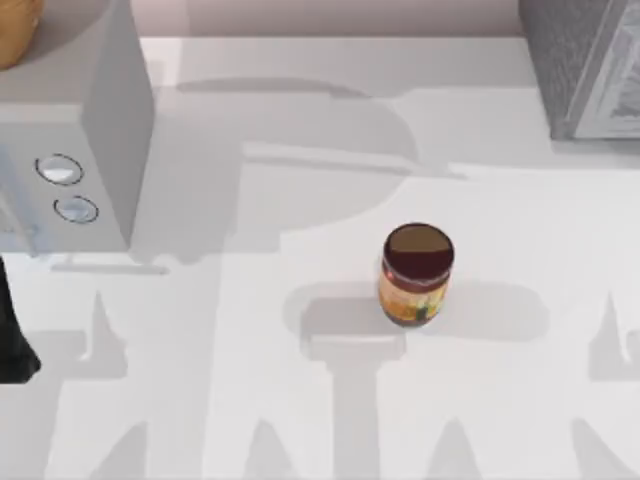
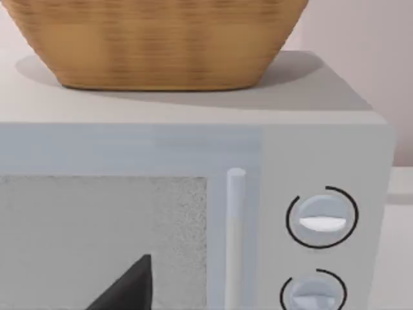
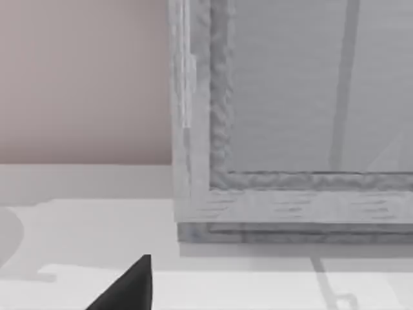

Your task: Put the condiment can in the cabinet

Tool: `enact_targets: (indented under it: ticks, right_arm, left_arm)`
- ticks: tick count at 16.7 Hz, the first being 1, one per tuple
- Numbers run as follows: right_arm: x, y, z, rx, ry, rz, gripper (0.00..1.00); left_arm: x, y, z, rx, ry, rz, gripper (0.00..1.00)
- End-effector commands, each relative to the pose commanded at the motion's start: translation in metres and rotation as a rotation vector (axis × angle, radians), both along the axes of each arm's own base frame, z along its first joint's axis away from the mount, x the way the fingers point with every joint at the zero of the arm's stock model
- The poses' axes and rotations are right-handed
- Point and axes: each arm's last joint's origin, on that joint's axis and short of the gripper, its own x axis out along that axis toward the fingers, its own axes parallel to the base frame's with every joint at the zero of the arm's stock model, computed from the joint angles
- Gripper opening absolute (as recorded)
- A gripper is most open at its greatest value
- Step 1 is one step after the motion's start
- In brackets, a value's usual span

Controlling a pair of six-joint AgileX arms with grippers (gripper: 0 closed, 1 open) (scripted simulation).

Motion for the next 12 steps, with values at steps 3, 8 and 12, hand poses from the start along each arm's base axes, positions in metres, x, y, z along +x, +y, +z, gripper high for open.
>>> enact_targets:
  ticks: [3, 8, 12]
  right_arm:
    - [0.0, 0.001, 0.003, 0.005, -0.007, 0.014, 1.0]
    - [0.008, 0.016, 0.046, 0.056, -0.111, 0.284, 1.0]
    - [0.038, 0.039, 0.09, 0.069, -0.187, 0.637, 1.0]
  left_arm:
    - [0.0, 0.0, 0.0, 0.0, 0.0, 0.0, 1.0]
    - [0.0, 0.0, 0.0, 0.0, 0.0, 0.0, 1.0]
    - [0.0, 0.0, 0.0, 0.0, 0.0, 0.0, 1.0]
